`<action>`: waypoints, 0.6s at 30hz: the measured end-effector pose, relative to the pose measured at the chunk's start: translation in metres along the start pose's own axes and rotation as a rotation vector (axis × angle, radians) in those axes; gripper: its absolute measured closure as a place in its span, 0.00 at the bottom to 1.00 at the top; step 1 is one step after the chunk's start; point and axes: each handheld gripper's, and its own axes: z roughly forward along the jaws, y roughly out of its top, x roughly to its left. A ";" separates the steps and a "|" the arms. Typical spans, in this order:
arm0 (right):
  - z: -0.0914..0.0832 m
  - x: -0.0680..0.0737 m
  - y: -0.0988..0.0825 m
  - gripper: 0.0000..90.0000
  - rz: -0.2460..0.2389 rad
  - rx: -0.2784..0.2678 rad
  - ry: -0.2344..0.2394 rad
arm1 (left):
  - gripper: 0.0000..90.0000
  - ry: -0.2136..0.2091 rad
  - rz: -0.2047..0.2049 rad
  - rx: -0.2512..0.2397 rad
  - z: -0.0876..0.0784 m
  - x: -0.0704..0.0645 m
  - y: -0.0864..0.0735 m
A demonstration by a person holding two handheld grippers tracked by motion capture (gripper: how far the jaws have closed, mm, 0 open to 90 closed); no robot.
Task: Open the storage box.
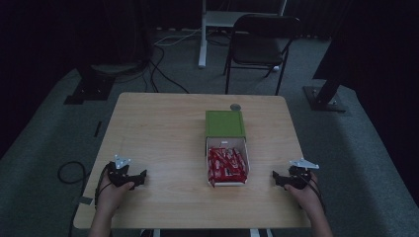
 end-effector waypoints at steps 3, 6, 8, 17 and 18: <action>0.000 0.000 0.000 0.12 0.000 0.000 0.000 | 0.12 0.002 -0.002 0.011 0.002 0.001 -0.002; 0.000 0.000 0.000 0.12 0.000 0.000 0.000 | 0.12 0.000 -0.010 0.009 0.002 0.002 -0.002; 0.000 0.000 0.000 0.12 0.000 0.000 0.000 | 0.12 0.002 0.006 0.016 0.002 0.001 -0.002; 0.000 0.000 0.000 0.12 0.000 0.000 0.000 | 0.05 0.042 -0.020 0.033 0.004 0.000 -0.001; 0.000 0.000 0.000 0.12 0.000 0.000 0.000 | 0.04 0.043 -0.022 0.033 0.005 0.000 -0.001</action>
